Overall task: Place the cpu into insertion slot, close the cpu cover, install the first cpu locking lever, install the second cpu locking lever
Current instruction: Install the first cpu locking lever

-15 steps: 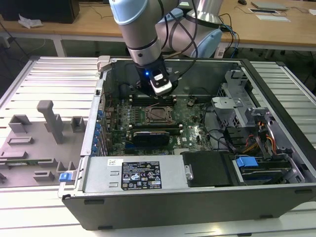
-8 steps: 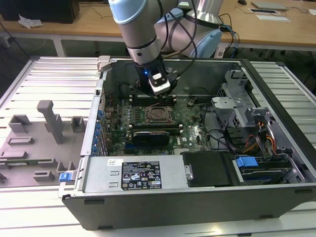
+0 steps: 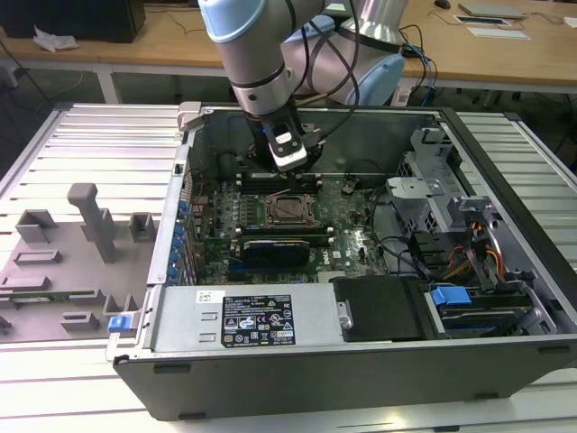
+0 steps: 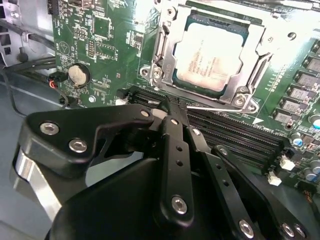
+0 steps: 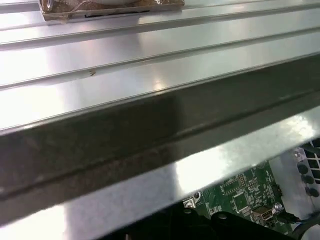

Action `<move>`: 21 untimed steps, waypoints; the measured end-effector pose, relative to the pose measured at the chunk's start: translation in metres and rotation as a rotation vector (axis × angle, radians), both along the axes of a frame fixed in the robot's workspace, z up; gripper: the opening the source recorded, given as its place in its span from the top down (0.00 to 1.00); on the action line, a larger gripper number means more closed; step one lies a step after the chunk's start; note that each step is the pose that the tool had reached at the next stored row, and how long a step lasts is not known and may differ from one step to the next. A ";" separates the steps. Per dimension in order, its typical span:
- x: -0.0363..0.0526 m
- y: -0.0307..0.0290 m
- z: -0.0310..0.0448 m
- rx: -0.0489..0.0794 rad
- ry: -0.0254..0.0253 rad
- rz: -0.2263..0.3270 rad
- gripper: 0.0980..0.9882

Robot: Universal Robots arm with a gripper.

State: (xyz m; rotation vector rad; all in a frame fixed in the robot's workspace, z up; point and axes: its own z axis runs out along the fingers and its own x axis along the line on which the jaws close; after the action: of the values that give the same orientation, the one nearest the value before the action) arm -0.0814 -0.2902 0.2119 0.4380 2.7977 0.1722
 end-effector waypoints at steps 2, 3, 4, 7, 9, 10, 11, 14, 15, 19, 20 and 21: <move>-0.0005 0.0015 -0.0003 0.000 -0.0001 -0.008 0.99; -0.0007 0.0022 -0.0008 0.000 -0.0002 -0.018 0.99; -0.0007 0.0024 -0.0012 0.000 -0.0001 -0.029 0.99; -0.0008 0.0032 -0.0028 0.001 0.0000 -0.055 0.99; -0.0008 0.0037 -0.0037 0.002 0.0002 -0.066 0.99; -0.0008 0.0043 -0.0042 0.004 0.0001 -0.069 0.99; -0.0008 0.0051 -0.0047 0.007 0.0002 -0.073 0.99; -0.0008 0.0065 -0.0056 0.013 0.0003 -0.079 0.99; -0.0007 0.0068 -0.0060 0.015 0.0003 -0.081 0.99; -0.0008 0.0071 -0.0083 0.019 0.0005 -0.090 0.99; -0.0008 0.0071 -0.0089 0.019 0.0005 -0.092 0.99; -0.0008 0.0071 -0.0097 0.019 0.0005 -0.095 0.99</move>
State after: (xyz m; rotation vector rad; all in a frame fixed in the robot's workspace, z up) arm -0.0822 -0.2831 0.2022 0.5743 2.7707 0.1784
